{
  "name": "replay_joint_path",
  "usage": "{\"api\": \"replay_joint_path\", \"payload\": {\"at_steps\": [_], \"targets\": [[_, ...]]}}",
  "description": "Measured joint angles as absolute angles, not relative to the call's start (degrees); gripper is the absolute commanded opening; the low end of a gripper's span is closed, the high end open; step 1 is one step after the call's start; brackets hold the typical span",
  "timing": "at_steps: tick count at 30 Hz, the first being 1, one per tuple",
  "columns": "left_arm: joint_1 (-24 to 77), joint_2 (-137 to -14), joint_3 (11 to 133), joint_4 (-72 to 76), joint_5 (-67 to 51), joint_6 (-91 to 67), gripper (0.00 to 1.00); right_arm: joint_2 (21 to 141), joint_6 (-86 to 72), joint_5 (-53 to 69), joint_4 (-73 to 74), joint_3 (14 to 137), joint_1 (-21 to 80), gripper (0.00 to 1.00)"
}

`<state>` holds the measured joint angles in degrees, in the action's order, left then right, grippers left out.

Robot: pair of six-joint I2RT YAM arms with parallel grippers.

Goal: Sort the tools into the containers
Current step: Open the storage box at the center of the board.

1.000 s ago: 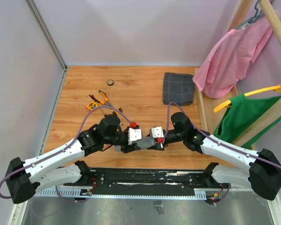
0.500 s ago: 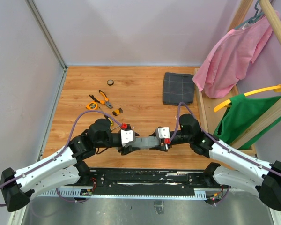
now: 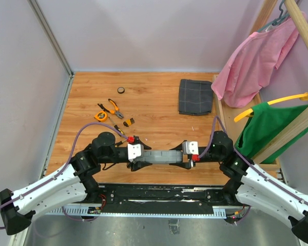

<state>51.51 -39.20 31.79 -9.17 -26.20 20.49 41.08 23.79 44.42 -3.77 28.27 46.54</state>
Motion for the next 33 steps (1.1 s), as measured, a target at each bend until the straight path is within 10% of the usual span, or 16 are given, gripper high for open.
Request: {"api": "replay_joint_path", "payload": {"at_steps": [14,21,27,33], "targets": [[51.53,-37.85,31.44,-9.56,-26.79,20.51,0.64,34.92,21.37,43.31,0.01,28.18,46.5,0.1],[51.62,-37.85,31.44,-9.78,-28.38,21.17,0.38,34.37,19.84,43.33,0.38,28.16,46.48,0.16],[51.62,-37.32,31.44,-9.76,-28.73,21.28,0.03,34.09,19.53,43.42,0.4,28.16,46.5,0.47],[51.83,-35.86,30.79,-9.21,-26.89,20.69,0.0,31.35,19.79,41.54,0.43,27.29,46.46,0.79]]}}
